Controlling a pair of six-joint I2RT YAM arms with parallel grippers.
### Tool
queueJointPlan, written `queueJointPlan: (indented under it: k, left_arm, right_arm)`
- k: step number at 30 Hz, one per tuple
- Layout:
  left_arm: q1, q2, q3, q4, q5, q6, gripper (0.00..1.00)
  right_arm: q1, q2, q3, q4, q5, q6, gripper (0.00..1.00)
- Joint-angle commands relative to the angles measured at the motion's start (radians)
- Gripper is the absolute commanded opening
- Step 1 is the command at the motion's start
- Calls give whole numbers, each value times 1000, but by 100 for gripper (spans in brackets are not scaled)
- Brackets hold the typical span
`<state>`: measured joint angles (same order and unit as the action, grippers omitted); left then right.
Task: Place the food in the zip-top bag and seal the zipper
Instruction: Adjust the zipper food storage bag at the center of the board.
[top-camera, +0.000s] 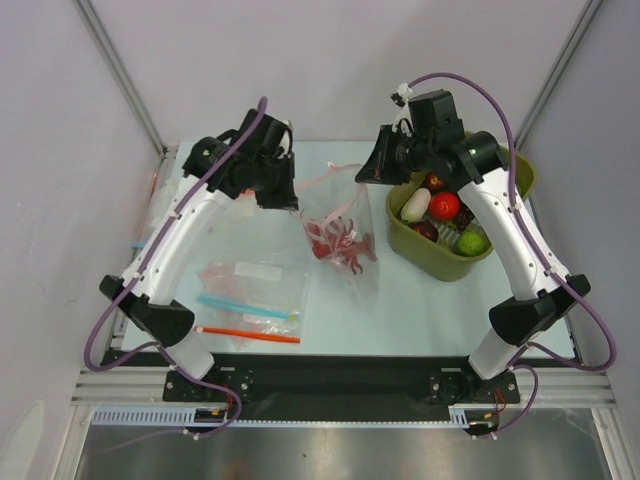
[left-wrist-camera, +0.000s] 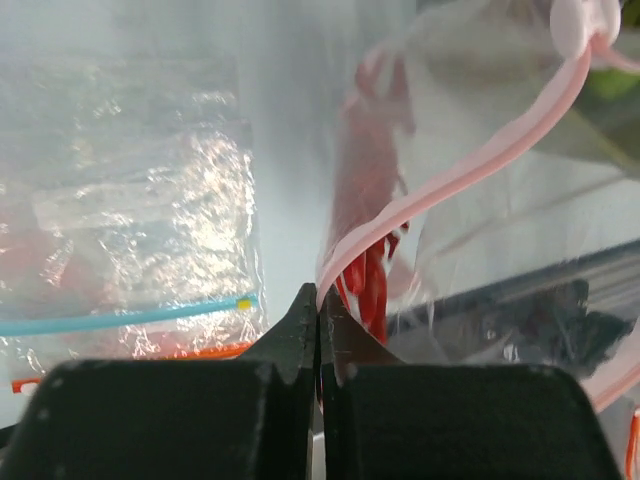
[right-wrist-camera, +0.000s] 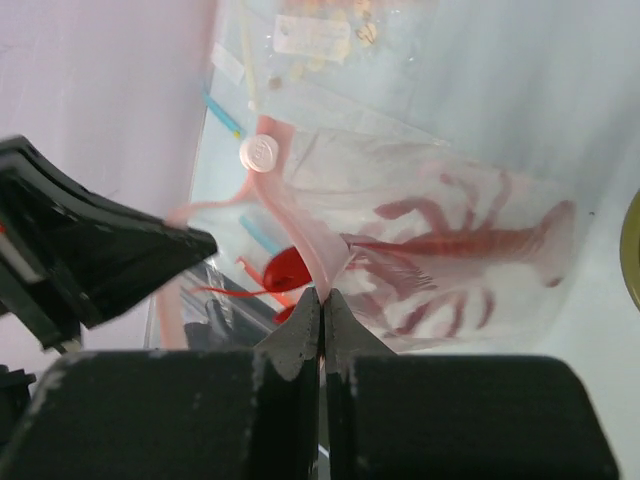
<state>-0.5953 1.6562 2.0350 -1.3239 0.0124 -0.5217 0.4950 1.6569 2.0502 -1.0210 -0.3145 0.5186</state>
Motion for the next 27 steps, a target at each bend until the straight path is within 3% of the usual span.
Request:
queueJointPlan:
  k: [1,8,12,15,20,27]
  left_arm:
    - [58,-50,111,-89,-74,22,0]
    - [109,-98,206,-44,-121,8,0]
    - [109,-127,183,5,-118,0,0]
    - [101,-133,60,70,-55,-3,0]
    - [68,-187,-267,337,-20,-27,0]
    - [39,-139,-380,520,63,-50,0]
  right_arm:
    - [0,-29,45,53,-13,-23,0]
    - [106,26,5,185,-150,29,0]
    - [70,9,-60,229,-162,64,0]
    - [2,-41,-238,319,-196,115,0]
    - [-53,-62,-410,362,-140,77,13]
    - [-116,-95,-488,335,-106,21,26]
